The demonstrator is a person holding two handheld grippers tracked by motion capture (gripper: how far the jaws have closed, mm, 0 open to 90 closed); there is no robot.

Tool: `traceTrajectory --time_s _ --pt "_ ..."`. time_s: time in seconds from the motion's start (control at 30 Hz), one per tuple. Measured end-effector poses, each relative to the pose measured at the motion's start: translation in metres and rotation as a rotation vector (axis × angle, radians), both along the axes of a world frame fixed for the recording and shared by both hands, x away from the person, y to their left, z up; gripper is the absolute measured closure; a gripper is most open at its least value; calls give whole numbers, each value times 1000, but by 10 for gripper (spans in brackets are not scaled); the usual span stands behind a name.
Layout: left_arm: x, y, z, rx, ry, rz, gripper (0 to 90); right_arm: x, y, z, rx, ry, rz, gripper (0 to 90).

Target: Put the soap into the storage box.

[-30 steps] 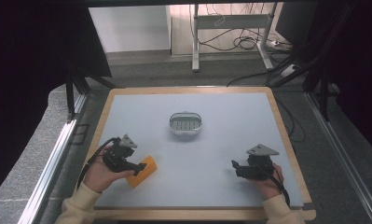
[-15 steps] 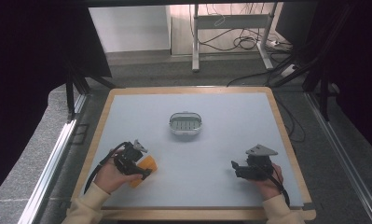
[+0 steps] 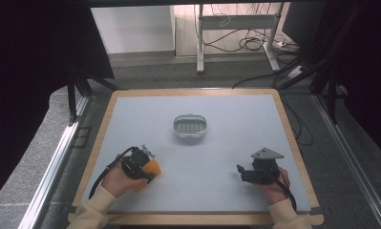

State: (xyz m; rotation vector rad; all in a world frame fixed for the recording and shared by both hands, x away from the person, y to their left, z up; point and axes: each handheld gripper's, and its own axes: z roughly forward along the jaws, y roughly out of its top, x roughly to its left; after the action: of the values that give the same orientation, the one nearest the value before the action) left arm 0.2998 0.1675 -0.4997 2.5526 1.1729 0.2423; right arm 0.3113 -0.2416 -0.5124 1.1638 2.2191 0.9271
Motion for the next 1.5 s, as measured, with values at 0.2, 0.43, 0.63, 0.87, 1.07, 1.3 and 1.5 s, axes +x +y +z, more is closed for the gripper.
traceTrajectory --time_s 0.2,0.43,0.63,0.87,1.07,1.3,1.5 --pt "1 -6 -4 -5 33 -25 597 0 0 0 0 0 0 185" --pt "2 -4 -3 -16 36 -37 615 0 -1 1 -2 -3 -2 185" --pt "2 1 5 -45 25 -36 616 0 -2 2 0 -9 -7 185" --pt "1 4 12 -54 8 -60 617 0 -2 3 2 -12 -10 185" --pt "0 1 17 -53 3 -93 617 0 -2 1 -2 -6 -8 185" --pt "5 2 26 -69 7 -111 617 0 -2 1 2 -10 -7 184" --pt "9 3 31 -81 12 -122 617 -1 -1 2 0 -14 -5 184"
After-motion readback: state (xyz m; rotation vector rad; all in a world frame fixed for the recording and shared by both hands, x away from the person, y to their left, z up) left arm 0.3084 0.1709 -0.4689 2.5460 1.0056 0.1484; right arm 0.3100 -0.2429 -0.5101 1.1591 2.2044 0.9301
